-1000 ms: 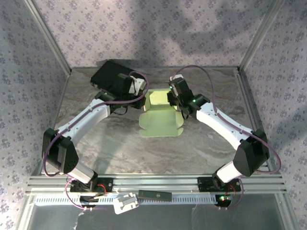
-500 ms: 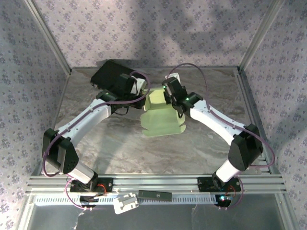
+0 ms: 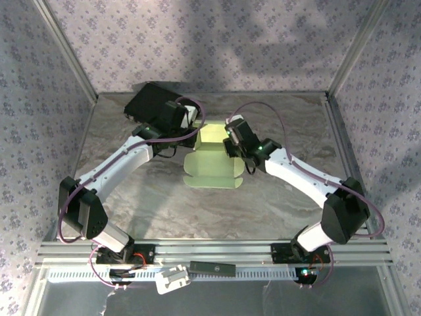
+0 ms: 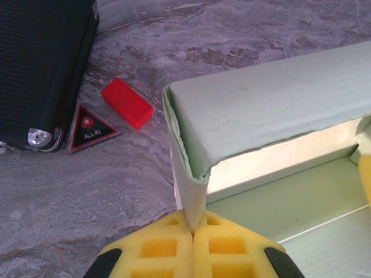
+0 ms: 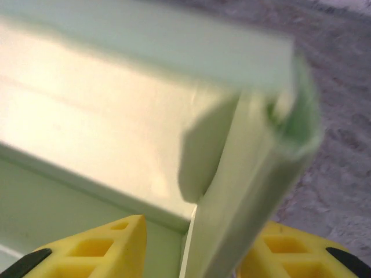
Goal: Fold the paper box
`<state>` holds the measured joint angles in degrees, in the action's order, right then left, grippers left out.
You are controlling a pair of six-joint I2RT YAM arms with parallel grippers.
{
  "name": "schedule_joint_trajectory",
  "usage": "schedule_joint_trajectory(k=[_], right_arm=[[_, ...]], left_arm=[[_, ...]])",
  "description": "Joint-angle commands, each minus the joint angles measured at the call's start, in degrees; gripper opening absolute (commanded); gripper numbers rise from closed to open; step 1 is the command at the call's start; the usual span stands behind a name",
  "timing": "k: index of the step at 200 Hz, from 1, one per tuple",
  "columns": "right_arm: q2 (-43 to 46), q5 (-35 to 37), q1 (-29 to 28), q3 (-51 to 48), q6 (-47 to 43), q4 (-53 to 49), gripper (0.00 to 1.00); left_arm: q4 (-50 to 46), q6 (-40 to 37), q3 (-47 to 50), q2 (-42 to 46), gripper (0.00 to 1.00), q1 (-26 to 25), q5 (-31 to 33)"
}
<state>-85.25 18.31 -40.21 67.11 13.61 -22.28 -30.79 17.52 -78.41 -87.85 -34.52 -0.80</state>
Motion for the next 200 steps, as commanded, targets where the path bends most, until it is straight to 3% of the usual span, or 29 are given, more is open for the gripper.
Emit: schedule_joint_trajectory(k=[1, 27, 67, 148, 165, 186, 200], right_arm=[[0.82, -2.92, 0.23, -1.60, 2.05, 2.60, 0.43], [0.41, 0.46, 0.23, -0.84, 2.57, 1.56, 0.36], [-1.35, 3.98, 0.34, 3.21, 2.72, -0.51, 0.35], [-8.59, 14.46, -2.21, 10.30, 4.59, -7.08, 0.15], [-10.39, 17.04, -2.89, 11.86, 6.07, -9.09, 0.16], [-11.50, 17.67, -3.38, 12.43, 7.34, -9.55, 0.26], [-11.70, 17.59, -3.66, 12.35, 7.66, -9.34, 0.26]], left_arm=[[0.82, 1.33, -1.74, 0.52, 0.00, 0.14, 0.28], [0.64, 1.29, -1.91, 0.75, 0.00, 0.08, 0.43], [0.29, 1.11, -2.07, 0.89, 0.00, 0.03, 0.36], [0.09, 1.11, -2.36, 0.71, 0.00, -0.64, 0.62], [-0.05, 1.11, -2.45, 0.74, 0.00, -0.73, 0.71], [-0.23, 1.19, -2.52, 0.80, 0.00, -0.81, 1.05], [-0.33, 1.12, -2.64, 0.88, 0.00, -0.81, 1.24]])
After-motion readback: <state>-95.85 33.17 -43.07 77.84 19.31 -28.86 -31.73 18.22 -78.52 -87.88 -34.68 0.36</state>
